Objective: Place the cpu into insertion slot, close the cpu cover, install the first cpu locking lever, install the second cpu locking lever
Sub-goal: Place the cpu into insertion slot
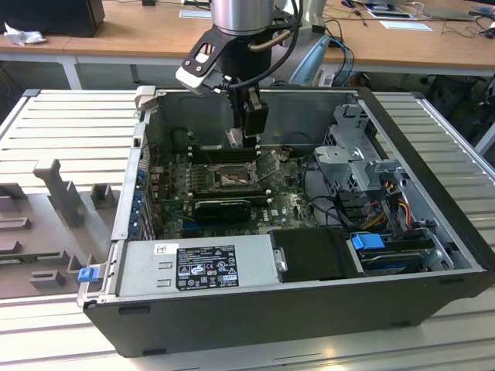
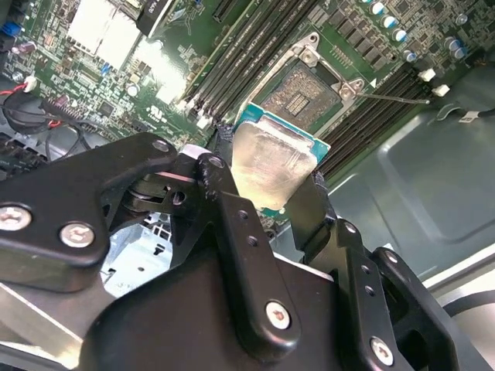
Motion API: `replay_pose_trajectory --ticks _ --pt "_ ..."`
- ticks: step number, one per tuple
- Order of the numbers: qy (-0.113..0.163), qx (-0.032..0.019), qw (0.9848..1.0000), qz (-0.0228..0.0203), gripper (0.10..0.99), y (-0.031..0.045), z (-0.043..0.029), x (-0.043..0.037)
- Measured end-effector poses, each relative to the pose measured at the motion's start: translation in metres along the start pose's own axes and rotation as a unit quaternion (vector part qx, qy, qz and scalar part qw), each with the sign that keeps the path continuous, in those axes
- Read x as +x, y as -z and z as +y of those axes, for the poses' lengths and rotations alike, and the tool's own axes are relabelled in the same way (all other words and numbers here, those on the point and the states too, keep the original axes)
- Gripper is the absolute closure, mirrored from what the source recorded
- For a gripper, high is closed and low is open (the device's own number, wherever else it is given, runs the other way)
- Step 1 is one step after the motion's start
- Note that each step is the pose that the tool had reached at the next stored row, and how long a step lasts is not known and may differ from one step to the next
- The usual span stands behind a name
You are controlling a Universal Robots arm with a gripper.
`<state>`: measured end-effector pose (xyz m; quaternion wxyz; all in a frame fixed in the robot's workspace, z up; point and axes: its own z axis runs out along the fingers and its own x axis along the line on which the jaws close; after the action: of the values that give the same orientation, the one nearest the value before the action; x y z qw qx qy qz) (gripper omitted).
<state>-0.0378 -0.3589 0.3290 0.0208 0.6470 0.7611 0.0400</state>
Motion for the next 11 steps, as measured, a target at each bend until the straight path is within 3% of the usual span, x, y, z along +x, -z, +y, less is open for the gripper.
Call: replay_pose_trajectory --ticks 8,11 --pt "-0.012 -0.0002 0.9999 -0.0010 0.561 -0.0117 -0.0010 -0.0002" --pt "-0.036 0.0000 0.9994 -0.0033 0.561 -0.0190 -0.0016 0.0002"
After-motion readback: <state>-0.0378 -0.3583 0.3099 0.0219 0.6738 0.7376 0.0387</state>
